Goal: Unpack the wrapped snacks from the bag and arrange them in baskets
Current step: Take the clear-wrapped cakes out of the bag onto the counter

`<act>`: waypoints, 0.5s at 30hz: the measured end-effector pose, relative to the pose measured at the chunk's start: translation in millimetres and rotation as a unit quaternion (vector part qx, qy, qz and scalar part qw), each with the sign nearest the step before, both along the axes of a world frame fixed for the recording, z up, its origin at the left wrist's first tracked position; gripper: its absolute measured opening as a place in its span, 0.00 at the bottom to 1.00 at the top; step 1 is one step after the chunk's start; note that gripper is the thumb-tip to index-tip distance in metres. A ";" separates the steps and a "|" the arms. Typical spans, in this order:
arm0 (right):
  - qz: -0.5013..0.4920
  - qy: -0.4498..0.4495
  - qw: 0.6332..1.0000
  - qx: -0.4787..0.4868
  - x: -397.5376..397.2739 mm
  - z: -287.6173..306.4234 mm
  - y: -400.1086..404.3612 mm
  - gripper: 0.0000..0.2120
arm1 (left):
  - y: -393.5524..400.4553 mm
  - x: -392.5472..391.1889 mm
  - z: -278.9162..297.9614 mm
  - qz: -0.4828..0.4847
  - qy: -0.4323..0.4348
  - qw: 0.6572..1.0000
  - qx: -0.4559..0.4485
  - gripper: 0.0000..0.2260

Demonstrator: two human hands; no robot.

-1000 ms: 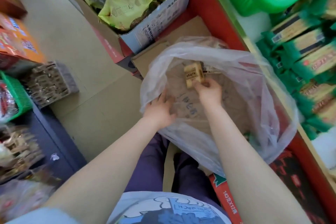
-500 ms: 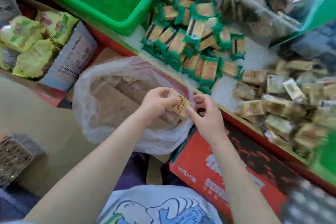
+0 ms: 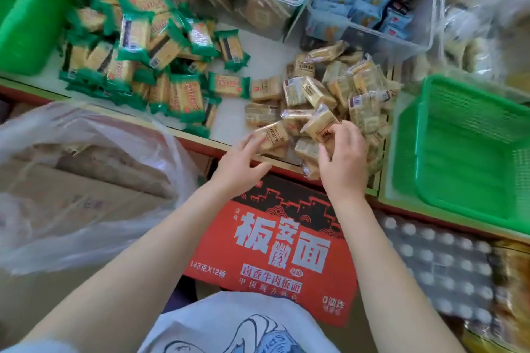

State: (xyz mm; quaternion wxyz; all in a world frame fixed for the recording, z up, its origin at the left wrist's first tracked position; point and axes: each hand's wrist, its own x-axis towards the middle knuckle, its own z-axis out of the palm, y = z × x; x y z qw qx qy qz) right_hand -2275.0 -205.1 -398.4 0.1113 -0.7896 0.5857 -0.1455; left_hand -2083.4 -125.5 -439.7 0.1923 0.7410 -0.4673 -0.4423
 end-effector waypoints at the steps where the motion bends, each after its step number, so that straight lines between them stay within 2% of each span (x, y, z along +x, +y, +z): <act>1: 0.000 0.049 0.999 -0.004 -4.9 -5.1 -3.0 0.15 | 2.0 -5.6 -5.0 -0.028 -0.021 0.999 0.017 0.31; 3: 0.004 0.114 0.993 0.004 -10.5 -12.6 -2.3 0.19 | 3.7 -14.3 -9.6 -0.062 -0.059 0.996 0.029 0.32; 5: 0.010 0.132 0.991 0.002 -11.8 -13.5 4.2 0.23 | 2.5 -18.1 -9.5 -0.060 -0.075 0.995 0.029 0.33; 8: 0.035 0.122 0.992 0.008 -14.5 -17.5 16.4 0.30 | -1.3 -19.9 -9.6 -0.054 -0.088 0.994 0.033 0.32; 11: 0.048 0.150 0.984 0.085 -16.8 -22.6 18.8 0.37 | -2.8 -19.8 -10.5 -0.061 -0.091 0.993 0.035 0.32; 15: 0.035 0.099 0.990 0.089 -10.7 -11.9 24.6 0.36 | -0.2 -13.6 -9.8 -0.049 -0.044 0.998 0.017 0.31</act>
